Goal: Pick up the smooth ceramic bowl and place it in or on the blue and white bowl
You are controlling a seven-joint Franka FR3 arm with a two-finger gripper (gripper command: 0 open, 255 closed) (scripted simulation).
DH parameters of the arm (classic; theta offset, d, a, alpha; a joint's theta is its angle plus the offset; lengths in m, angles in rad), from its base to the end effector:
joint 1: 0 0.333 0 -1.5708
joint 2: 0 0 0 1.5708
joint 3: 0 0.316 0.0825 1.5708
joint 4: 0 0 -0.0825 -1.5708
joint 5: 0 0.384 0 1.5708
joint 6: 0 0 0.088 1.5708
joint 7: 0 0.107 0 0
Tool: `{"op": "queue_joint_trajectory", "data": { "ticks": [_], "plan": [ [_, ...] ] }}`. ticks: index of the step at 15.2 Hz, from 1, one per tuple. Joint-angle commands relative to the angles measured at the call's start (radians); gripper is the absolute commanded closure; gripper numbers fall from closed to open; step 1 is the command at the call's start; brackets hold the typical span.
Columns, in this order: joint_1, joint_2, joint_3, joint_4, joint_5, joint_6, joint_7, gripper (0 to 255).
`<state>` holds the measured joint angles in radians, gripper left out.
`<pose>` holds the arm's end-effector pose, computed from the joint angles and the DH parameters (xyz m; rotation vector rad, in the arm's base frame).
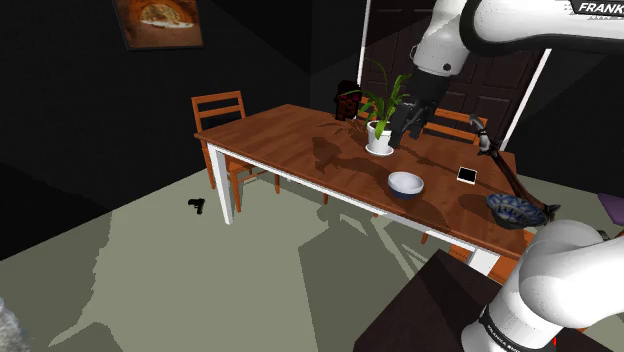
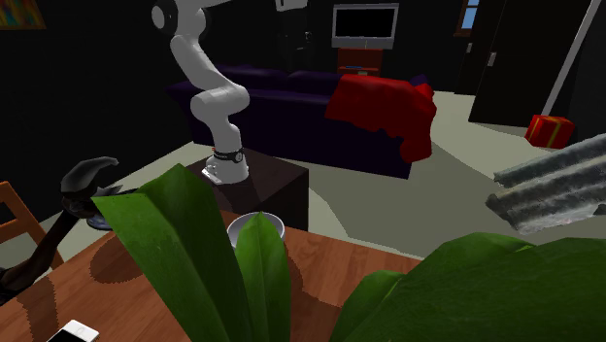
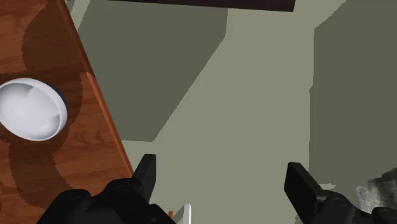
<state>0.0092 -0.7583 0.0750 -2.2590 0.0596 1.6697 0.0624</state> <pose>0.3230 0.0422 0.6367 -3.1120 -0.0074 -0.2599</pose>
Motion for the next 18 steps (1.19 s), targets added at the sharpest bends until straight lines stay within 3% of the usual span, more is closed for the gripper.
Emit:
{"op": "queue_joint_trajectory", "data": {
  "ticks": [1, 10, 18],
  "plan": [
    [0.000, 0.000, 0.000, 0.000, 0.000, 0.000, 0.000, 0],
    [-0.051, 0.085, -0.121, -0.144, -0.081, 0.206, -0.149, 0],
    [-0.099, 0.246, -0.233, -0.193, -0.140, 0.402, -0.277, 0]
  ]
}}
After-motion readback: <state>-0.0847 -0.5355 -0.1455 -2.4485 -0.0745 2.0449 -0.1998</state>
